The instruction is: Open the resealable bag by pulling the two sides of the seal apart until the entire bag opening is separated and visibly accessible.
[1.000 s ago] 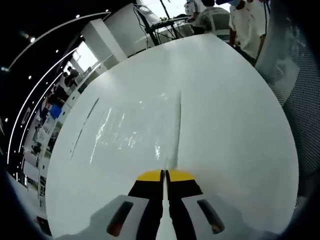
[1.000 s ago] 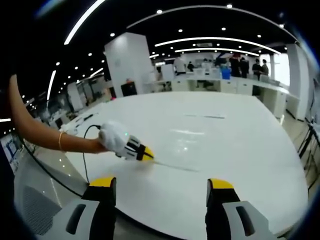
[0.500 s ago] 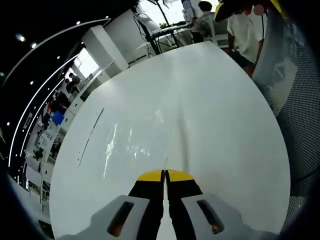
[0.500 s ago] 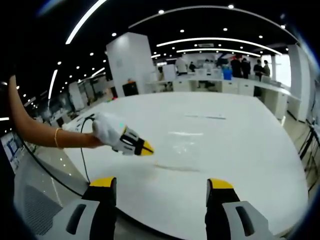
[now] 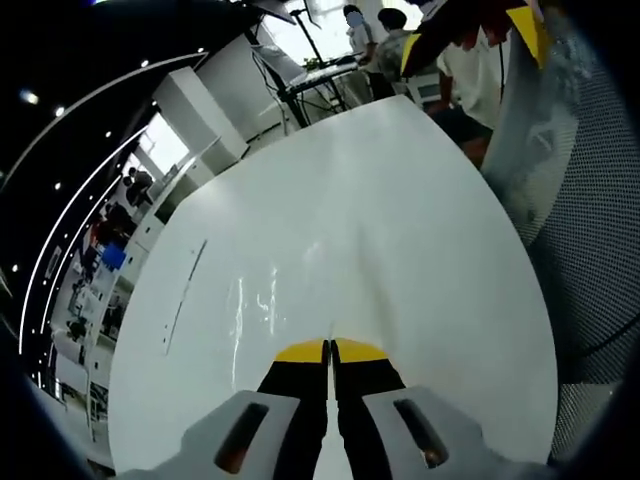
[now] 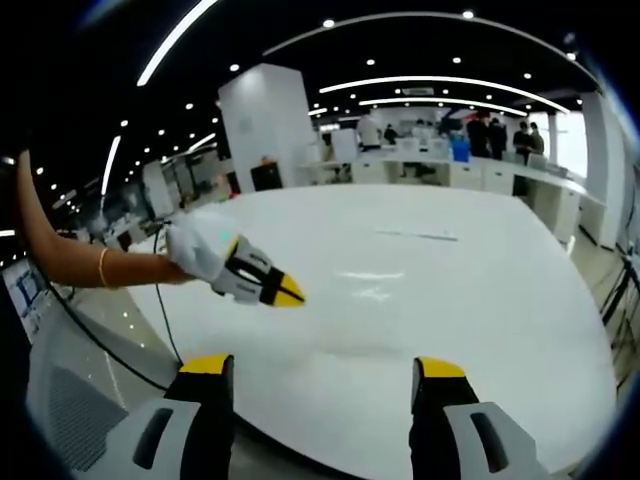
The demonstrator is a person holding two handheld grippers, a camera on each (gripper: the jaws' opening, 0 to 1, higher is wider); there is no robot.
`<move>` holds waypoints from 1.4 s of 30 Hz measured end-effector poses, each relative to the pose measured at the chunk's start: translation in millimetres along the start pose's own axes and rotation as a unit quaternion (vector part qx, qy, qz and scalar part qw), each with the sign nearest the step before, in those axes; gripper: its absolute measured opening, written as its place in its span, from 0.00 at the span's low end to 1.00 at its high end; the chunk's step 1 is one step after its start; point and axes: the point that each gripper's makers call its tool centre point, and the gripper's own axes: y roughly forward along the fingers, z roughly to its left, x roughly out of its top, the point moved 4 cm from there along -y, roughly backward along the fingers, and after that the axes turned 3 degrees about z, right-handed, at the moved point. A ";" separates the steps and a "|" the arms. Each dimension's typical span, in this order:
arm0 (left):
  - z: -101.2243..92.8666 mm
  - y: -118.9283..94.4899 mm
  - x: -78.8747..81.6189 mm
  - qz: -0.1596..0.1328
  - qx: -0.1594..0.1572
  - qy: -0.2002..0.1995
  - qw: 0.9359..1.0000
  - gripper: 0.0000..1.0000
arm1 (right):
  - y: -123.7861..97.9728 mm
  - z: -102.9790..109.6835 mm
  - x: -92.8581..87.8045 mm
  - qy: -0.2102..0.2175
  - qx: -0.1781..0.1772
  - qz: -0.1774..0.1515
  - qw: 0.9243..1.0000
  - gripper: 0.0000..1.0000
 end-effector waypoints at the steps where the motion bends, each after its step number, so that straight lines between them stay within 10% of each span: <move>1: -0.5 -1.9 1.5 -0.002 0.001 0.000 1.000 0.00 | 0.1 -0.1 0.0 -0.001 0.001 0.000 1.000 0.70; 42: -84.6 -68.8 71.6 -0.073 -0.118 -0.004 0.990 0.00 | 8.0 30.4 -5.4 -0.063 0.069 0.025 0.995 0.65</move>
